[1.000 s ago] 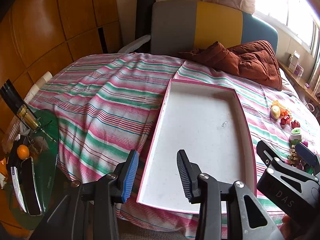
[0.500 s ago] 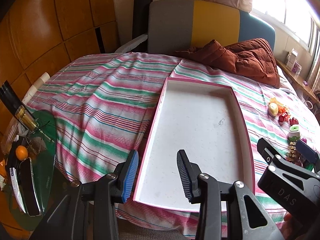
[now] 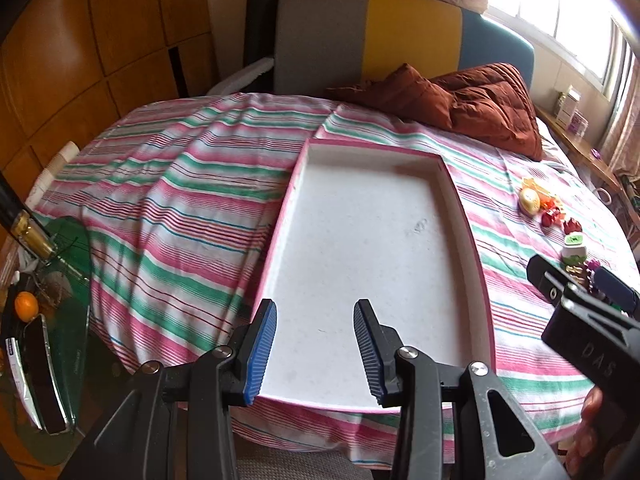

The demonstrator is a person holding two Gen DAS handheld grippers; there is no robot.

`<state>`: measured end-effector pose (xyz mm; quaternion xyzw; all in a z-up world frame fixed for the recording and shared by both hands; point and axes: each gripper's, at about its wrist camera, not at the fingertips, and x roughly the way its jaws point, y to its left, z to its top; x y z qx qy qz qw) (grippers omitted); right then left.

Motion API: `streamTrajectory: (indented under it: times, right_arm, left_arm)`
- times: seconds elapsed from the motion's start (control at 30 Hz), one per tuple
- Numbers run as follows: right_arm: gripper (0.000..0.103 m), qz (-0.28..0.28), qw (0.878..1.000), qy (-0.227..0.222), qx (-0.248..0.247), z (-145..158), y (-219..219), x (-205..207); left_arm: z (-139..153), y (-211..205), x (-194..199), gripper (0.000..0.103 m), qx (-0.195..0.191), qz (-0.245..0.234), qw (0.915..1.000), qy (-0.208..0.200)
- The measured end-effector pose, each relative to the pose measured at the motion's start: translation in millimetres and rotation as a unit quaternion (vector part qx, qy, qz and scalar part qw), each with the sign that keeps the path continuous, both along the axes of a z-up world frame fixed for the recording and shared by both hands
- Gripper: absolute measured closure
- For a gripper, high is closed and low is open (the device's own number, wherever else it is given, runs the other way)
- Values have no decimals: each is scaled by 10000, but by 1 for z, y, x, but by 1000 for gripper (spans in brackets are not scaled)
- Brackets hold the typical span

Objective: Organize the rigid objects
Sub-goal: 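Move both tools from the white tray toward the toy cluster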

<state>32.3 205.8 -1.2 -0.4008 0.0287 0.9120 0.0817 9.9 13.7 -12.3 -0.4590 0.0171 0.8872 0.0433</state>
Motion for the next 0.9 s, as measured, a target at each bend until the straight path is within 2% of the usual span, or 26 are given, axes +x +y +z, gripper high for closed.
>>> streamTrajectory:
  times: [0.33,0.43,0.53,0.6,0.73,0.9]
  right_arm:
    - [0,-260,9997,37,25,2,36,7]
    - [0,-128,9994,21,-311,1,56,10]
    - [0,-281,9984,-1,-492,-2,79,16]
    - [0,-396,9982,-26,-451,-3,96,20]
    - [0,-673,9971,-122,-336,-6,135,32]
    - [0,-923,9956,-178,55,-9,181,46]
  left_arm:
    - [-5,17,8,63,69,-553,9984,-64]
    - [-7,22,13,63,84,-714,9974,-21]
    - [-5,25,19,63,382,-1013,9941,89]
    - [-3,29,23,63,521,-1216,9911,155]
    - [-2,41,29,63,492,-1470,9878,175]
    - [0,58,34,63,583,-1755,9827,64]
